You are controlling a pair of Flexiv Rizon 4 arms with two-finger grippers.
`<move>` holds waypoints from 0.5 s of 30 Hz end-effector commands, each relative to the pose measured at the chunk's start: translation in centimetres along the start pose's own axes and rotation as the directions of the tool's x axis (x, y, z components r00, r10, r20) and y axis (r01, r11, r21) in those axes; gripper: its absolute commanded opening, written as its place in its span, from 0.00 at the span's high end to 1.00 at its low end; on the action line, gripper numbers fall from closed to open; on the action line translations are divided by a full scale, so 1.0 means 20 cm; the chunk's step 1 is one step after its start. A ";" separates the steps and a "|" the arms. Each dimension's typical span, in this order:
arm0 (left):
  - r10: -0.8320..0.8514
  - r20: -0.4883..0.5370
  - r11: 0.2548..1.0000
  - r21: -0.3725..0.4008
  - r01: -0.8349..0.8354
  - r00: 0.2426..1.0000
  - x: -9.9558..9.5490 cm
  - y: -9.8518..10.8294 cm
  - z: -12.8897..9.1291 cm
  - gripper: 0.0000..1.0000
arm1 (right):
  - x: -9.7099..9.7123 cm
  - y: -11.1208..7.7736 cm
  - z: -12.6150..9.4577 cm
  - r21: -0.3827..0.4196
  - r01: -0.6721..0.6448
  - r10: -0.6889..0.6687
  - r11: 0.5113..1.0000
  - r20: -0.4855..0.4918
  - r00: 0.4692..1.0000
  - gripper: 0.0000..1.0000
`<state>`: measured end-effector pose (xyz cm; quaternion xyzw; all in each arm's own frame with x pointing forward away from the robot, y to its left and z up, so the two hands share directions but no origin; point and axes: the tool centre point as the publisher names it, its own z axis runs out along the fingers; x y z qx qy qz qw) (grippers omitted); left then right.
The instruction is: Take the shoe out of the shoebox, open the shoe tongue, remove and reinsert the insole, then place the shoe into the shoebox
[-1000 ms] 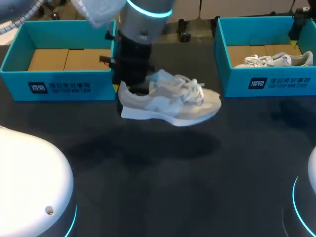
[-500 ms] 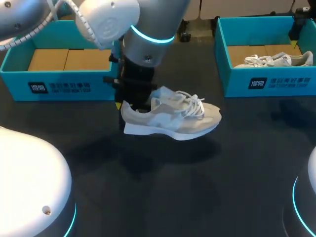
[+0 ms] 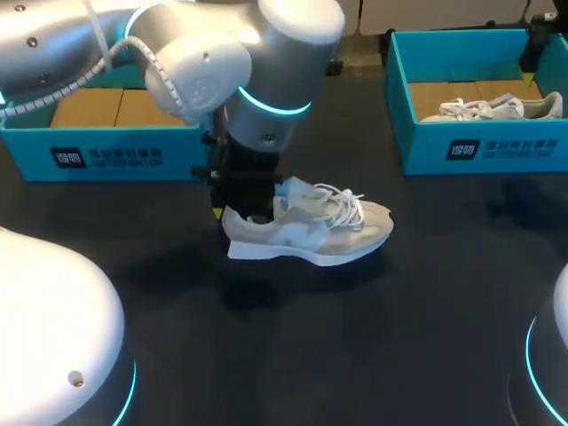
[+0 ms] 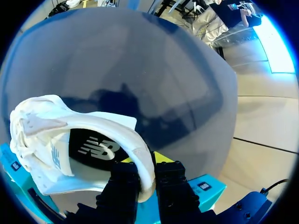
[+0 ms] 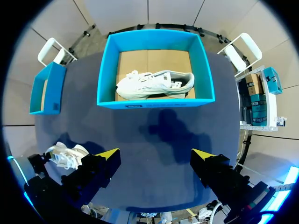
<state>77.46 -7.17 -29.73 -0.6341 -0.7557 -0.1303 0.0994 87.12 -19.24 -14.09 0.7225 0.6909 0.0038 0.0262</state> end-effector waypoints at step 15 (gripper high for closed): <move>0.037 -0.006 0.999 0.036 -0.036 0.999 -0.15 -0.10 0.23 1.00 | 0.00 0.00 0.00 0.001 0.000 0.000 1.000 0.001 1.000 0.00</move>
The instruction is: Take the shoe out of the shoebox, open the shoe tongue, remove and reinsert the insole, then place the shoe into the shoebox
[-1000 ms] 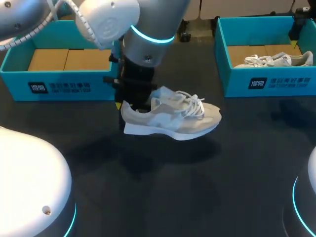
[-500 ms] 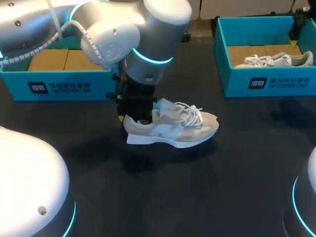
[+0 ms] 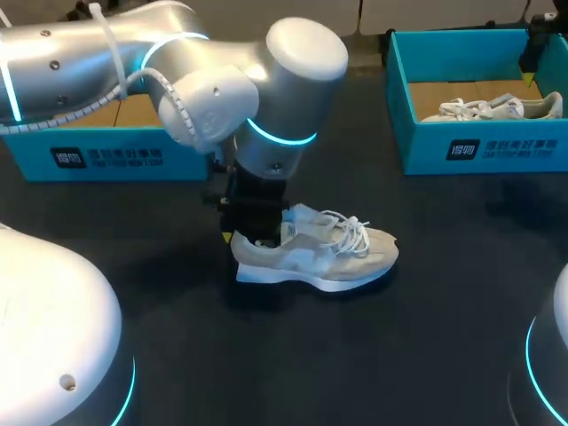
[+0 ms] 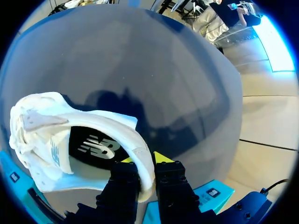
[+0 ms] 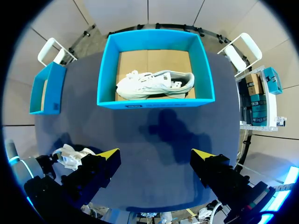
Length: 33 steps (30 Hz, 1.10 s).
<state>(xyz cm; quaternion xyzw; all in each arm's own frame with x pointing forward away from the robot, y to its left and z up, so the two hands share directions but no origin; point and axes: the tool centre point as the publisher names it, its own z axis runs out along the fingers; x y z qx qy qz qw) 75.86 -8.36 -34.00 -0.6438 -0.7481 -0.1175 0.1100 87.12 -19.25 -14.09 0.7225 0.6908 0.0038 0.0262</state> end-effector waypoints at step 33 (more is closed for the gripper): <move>0.067 0.011 0.998 -0.019 -0.067 0.998 -0.04 -0.05 0.03 0.00 | 0.00 0.00 0.00 0.001 0.000 0.000 1.000 0.001 1.000 0.00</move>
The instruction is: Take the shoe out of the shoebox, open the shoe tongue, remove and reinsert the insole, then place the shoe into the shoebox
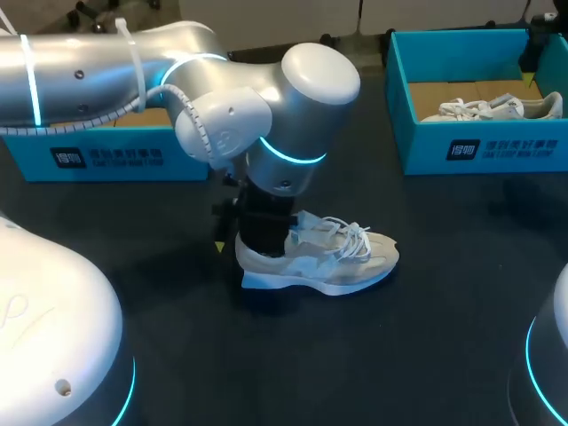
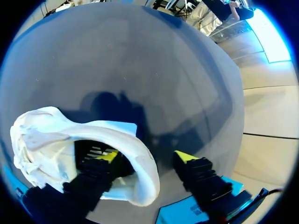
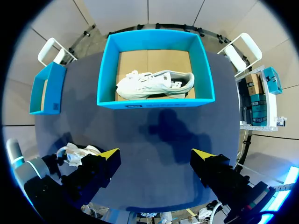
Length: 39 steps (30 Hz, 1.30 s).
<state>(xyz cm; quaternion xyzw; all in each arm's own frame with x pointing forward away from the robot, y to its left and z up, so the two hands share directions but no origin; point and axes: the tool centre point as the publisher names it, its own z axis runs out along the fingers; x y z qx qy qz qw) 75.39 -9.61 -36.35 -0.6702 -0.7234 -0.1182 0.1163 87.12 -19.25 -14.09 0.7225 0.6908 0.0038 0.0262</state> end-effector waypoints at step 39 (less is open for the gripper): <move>-0.605 0.294 0.795 0.285 0.536 0.740 0.50 0.21 -0.40 0.00 | 0.00 0.00 0.00 0.001 0.000 0.000 1.000 0.001 1.000 0.00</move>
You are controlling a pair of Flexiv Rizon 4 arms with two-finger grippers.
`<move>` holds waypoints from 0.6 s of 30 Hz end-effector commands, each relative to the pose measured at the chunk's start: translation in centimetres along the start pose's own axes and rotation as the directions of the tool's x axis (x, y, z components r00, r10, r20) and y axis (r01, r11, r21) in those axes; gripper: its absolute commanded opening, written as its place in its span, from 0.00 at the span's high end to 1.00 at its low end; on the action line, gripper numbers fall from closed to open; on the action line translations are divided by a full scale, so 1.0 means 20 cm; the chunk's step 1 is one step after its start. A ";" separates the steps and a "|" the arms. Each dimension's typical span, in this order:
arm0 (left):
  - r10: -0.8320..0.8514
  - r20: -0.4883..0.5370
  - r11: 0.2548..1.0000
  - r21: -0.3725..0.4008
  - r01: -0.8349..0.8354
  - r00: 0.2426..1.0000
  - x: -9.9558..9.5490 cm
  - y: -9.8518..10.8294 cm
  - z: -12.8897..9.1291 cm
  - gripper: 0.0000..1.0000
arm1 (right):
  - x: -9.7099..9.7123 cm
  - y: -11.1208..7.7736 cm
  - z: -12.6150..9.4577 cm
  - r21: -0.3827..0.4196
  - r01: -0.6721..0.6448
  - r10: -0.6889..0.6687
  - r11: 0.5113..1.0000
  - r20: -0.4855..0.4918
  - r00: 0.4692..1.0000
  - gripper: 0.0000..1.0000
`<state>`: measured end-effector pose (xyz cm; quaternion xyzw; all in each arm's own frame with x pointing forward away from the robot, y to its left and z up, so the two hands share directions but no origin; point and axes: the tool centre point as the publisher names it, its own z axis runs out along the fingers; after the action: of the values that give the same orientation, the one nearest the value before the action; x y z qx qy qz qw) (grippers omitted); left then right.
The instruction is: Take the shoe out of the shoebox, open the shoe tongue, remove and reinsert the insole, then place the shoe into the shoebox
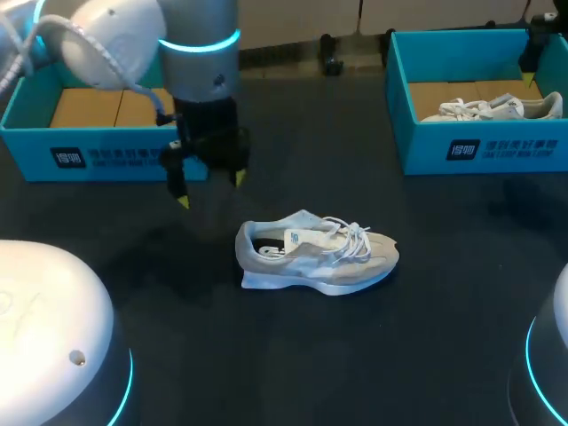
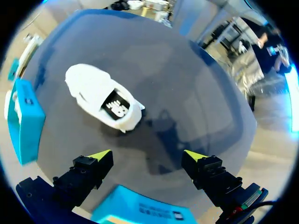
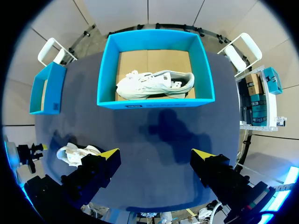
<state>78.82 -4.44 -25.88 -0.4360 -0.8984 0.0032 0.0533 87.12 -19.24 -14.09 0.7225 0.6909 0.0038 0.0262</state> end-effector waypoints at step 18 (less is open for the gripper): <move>-0.106 0.168 0.993 0.068 0.096 0.980 0.15 0.13 -0.03 0.00 | 0.00 0.00 0.00 0.001 0.000 0.000 1.000 0.001 1.000 0.00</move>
<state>79.35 -0.82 -25.06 -0.3870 -0.9203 0.0557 0.0126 87.12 -19.25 -14.09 0.7225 0.6909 0.0038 0.0262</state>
